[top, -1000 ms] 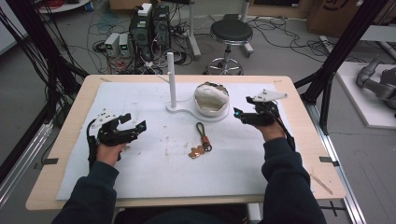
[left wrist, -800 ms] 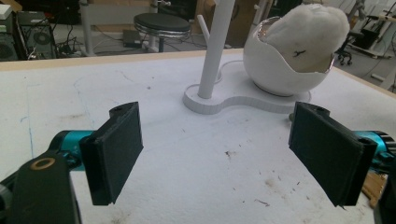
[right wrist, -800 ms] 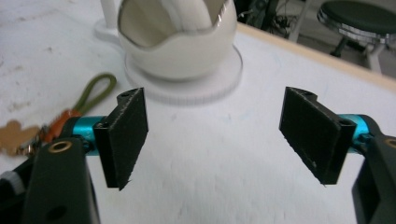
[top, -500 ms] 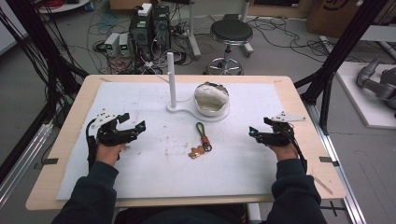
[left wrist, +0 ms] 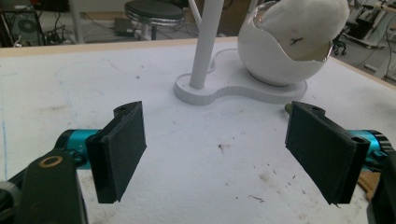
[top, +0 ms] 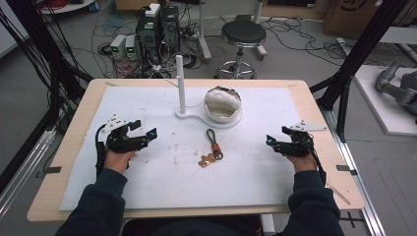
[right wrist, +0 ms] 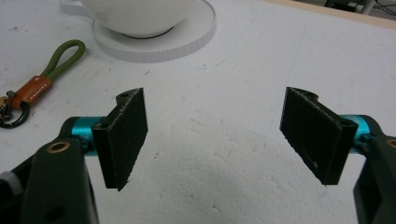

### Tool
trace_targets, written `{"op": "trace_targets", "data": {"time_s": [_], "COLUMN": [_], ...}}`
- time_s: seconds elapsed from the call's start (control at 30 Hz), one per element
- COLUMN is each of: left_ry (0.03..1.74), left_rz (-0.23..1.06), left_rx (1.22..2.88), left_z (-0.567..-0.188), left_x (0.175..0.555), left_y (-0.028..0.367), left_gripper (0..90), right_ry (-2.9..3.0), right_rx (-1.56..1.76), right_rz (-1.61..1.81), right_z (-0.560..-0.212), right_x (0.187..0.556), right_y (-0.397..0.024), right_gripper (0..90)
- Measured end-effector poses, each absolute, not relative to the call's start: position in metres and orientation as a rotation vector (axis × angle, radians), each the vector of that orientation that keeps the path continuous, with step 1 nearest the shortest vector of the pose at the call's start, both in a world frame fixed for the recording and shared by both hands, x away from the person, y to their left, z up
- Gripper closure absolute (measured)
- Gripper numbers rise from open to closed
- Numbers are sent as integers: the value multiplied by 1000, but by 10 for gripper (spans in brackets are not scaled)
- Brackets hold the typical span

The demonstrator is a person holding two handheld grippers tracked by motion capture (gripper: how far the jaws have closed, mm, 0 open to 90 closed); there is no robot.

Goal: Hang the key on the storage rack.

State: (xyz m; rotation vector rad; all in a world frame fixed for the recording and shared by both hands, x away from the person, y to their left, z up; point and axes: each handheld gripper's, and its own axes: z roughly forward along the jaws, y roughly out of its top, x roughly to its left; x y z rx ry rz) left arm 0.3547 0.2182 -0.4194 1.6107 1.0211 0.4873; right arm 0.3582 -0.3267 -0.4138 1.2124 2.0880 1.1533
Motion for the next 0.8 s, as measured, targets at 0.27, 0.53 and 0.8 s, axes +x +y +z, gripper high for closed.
{"op": "trace_targets", "data": {"time_s": [0.27, 0.53, 0.8], "left_ry": [1018, 1031, 1023], "left_rz": [505, 490, 471], "left_rx": [1631, 1674, 1689], "left_z": [-418, -423, -423], "left_x": [350, 352, 352], "left_y": [216, 207, 203], "left_gripper": [254, 340, 340], "right_ry": [2305, 2498, 2595], "right_rx": [1141, 973, 885], "right_rz": [1103, 1159, 1180], "right_z": [-428, -439, -445], "right_x": [363, 365, 371], "right_y": [-298, -245, -201], "right_gripper": [598, 645, 625]}}
